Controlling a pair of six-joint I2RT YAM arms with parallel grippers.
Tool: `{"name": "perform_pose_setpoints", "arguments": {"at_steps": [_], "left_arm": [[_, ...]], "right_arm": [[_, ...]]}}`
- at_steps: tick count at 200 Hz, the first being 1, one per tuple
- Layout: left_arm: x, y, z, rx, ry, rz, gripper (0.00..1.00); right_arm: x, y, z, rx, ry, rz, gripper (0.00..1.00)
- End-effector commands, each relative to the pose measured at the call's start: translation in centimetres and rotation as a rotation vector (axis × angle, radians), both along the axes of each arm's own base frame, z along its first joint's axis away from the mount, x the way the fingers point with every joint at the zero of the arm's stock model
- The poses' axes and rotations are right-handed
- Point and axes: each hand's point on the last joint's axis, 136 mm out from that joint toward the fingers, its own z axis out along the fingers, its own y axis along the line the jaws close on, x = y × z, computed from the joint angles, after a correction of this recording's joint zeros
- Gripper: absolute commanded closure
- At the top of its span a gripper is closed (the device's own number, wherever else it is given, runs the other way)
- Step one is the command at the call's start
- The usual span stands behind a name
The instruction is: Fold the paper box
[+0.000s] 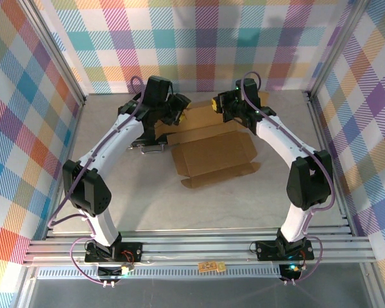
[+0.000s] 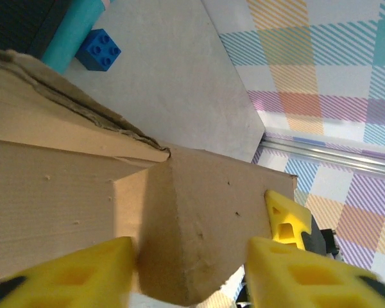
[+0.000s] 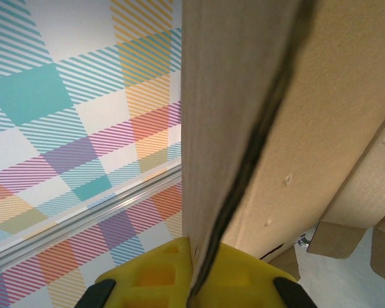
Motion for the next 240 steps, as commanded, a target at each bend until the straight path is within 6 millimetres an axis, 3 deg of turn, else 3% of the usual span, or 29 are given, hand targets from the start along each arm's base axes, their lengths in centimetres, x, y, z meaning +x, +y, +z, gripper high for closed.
{"name": "perform_pose_setpoints", "arguments": {"at_steps": [1,19,42,64,70,84,90,101,114,124,141,162,183,198,240], "left_arm": [[0.0,-0.2,1.8,-0.034,-0.05,0.0,0.72],[0.5,-0.2,1.6,-0.032,-0.057,0.014,0.91],[0.7,-0.1,1.7,-0.031,-0.069,0.02,1.0],[0.7,0.1,2.3,-0.021,-0.098,0.016,1.0],[0.5,0.2,2.8,-0.015,-0.117,0.01,0.89],[0.1,0.5,4.6,0.003,-0.195,-0.016,0.48],[-0.3,0.9,5.4,0.021,-0.23,-0.026,0.36],[-1.6,1.8,6.2,0.082,-0.282,-0.057,0.34],[-3.6,2.9,6.0,0.167,-0.329,-0.116,0.42],[-5.4,3.6,4.6,0.221,-0.339,-0.168,0.51],[-8.3,5.0,0.6,0.266,-0.302,-0.204,0.63],[-10.4,6.7,-4.8,0.286,-0.278,-0.179,0.67],[-9.4,8.8,-9.9,0.172,-0.22,-0.033,0.76],[-7.7,9.4,-12.1,0.07,-0.19,0.053,0.79],[-2.5,5.9,-14.8,-0.026,-0.156,0.017,0.82]], "right_arm": [[-0.6,-0.5,2.6,0.031,-0.044,-0.007,1.0],[-0.9,-0.7,2.5,0.029,-0.042,-0.014,1.0],[-1.1,-0.9,2.4,0.026,-0.037,-0.018,1.0],[-1.3,-1.5,2.5,0.018,-0.032,-0.032,1.0],[-1.4,-1.7,2.7,0.018,-0.033,-0.039,1.0],[-1.5,-2.8,2.9,0.011,-0.021,-0.059,1.0],[-1.7,-3.3,3.0,0.005,-0.01,-0.07,1.0],[-2.2,-4.4,3.2,-0.006,0.015,-0.095,1.0],[-2.9,-5.6,3.7,-0.01,0.035,-0.121,1.0],[-3.5,-6.5,3.9,-0.013,0.058,-0.138,1.0],[-4.1,-7.6,4.4,-0.021,0.075,-0.164,1.0],[-4.4,-8.1,4.8,-0.013,0.091,-0.174,1.0],[-4.5,-8.4,4.8,-0.004,0.103,-0.176,1.0],[-4.6,-8.5,5.1,-0.001,0.103,-0.176,1.0],[-4.6,-8.6,5.3,0.022,0.11,-0.178,1.0]]}}
